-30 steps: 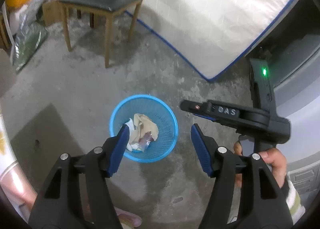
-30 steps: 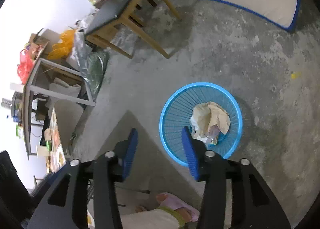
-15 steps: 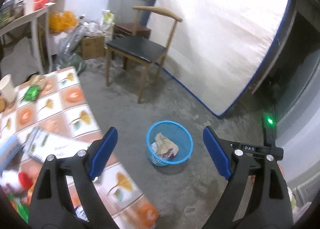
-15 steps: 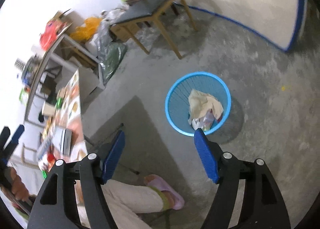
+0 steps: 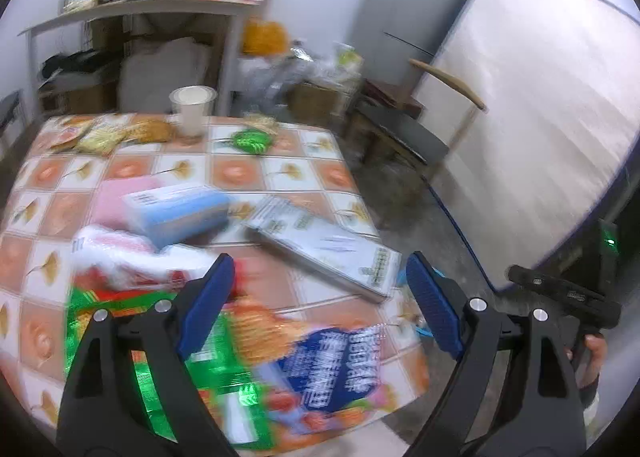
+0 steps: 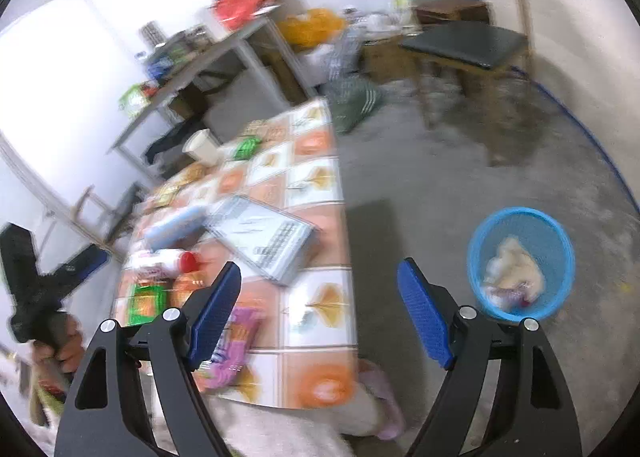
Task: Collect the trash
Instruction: 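Swing both tools back over the table, then grasp the blue medicine box with the right tool while the left tool grasps the pink sponge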
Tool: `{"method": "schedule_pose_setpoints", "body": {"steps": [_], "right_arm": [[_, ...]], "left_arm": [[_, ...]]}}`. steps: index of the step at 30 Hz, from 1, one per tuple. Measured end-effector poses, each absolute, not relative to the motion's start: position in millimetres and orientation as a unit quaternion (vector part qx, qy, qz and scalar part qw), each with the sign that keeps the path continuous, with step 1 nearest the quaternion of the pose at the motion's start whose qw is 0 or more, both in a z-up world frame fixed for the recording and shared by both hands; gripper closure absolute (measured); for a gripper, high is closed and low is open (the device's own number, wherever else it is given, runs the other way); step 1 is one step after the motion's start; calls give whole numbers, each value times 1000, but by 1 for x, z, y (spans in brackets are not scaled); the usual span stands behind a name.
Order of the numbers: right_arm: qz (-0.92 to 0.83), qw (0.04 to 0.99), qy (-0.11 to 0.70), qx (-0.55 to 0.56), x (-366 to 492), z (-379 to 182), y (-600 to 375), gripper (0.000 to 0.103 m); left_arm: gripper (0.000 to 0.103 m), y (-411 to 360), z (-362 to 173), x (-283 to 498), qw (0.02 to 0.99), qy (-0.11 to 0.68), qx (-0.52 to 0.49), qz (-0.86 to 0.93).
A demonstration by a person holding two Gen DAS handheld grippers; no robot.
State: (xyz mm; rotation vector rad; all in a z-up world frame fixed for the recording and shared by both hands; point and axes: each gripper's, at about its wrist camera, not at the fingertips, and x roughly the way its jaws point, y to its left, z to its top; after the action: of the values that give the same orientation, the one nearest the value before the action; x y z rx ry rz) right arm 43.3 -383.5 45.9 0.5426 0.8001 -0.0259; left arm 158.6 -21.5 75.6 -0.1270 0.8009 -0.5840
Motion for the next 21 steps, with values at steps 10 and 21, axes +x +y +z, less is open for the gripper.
{"method": "schedule_pose_setpoints", "body": {"steps": [10,21], "right_arm": [[160,821,418,356,134,56,-284,25],[171,707,507,463,270,5,-193,25]], "left_arm": [[20,104,57,175,891,386,-147,-190],[20,151,51,171,893,379,-161,-180]]}}
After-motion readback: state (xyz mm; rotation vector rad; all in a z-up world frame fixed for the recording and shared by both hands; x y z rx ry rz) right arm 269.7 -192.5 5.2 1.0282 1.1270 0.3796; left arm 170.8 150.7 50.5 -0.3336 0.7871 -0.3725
